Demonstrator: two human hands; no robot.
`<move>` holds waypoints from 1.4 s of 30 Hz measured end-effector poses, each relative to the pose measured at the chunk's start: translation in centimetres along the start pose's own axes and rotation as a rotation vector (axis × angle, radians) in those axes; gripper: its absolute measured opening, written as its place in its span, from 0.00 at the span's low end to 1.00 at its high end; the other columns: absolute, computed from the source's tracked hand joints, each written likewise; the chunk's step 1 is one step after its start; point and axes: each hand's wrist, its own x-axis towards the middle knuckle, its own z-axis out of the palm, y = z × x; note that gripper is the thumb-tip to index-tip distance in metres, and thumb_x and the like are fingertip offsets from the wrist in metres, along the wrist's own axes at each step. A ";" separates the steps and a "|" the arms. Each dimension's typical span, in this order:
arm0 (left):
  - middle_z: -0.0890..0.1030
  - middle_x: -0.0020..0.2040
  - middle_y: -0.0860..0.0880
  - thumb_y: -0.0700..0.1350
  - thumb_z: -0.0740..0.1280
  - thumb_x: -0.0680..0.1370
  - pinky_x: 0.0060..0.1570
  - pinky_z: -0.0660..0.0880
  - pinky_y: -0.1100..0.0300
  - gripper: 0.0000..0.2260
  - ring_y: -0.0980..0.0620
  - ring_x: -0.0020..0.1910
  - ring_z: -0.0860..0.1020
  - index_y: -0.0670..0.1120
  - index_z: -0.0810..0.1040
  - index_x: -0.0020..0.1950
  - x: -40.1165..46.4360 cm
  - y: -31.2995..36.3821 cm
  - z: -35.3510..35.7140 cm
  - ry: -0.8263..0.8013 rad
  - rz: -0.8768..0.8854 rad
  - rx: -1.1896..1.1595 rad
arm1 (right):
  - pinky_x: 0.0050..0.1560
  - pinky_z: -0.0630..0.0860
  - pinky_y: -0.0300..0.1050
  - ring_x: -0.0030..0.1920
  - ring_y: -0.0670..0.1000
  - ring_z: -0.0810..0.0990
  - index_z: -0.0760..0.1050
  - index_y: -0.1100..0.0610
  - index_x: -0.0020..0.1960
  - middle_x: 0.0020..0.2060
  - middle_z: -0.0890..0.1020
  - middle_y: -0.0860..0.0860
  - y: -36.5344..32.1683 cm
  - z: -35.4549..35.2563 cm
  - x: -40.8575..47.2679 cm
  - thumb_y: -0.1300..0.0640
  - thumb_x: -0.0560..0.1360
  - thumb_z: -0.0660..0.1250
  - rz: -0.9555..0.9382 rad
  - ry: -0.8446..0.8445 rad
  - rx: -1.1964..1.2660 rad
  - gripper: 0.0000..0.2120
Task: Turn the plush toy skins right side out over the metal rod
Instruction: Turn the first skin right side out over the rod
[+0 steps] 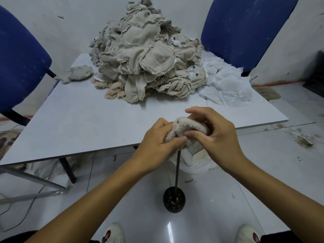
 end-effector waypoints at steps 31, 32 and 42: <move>0.71 0.38 0.54 0.44 0.65 0.81 0.42 0.66 0.71 0.16 0.57 0.39 0.71 0.61 0.76 0.37 0.7 -1.3 -0.2 -0.067 0.010 0.207 | 0.38 0.66 0.28 0.36 0.44 0.71 0.81 0.61 0.41 0.34 0.74 0.47 1.7 1.1 -1.4 0.68 0.74 0.72 0.010 -0.131 -0.282 0.05; 0.71 0.37 0.56 0.44 0.66 0.81 0.41 0.65 0.73 0.20 0.59 0.39 0.71 0.65 0.74 0.34 0.6 -1.3 -0.3 -0.080 -0.008 0.208 | 0.38 0.65 0.28 0.36 0.43 0.69 0.80 0.60 0.39 0.33 0.72 0.46 1.5 1.2 -1.3 0.67 0.74 0.71 0.009 -0.158 -0.286 0.06; 0.73 0.44 0.48 0.45 0.68 0.79 0.44 0.70 0.63 0.05 0.53 0.42 0.73 0.52 0.83 0.51 0.0 -1.3 -0.2 0.084 0.107 0.142 | 0.42 0.67 0.31 0.41 0.44 0.74 0.81 0.58 0.51 0.41 0.79 0.48 0.5 0.8 -0.7 0.61 0.77 0.71 0.067 -0.122 -0.232 0.04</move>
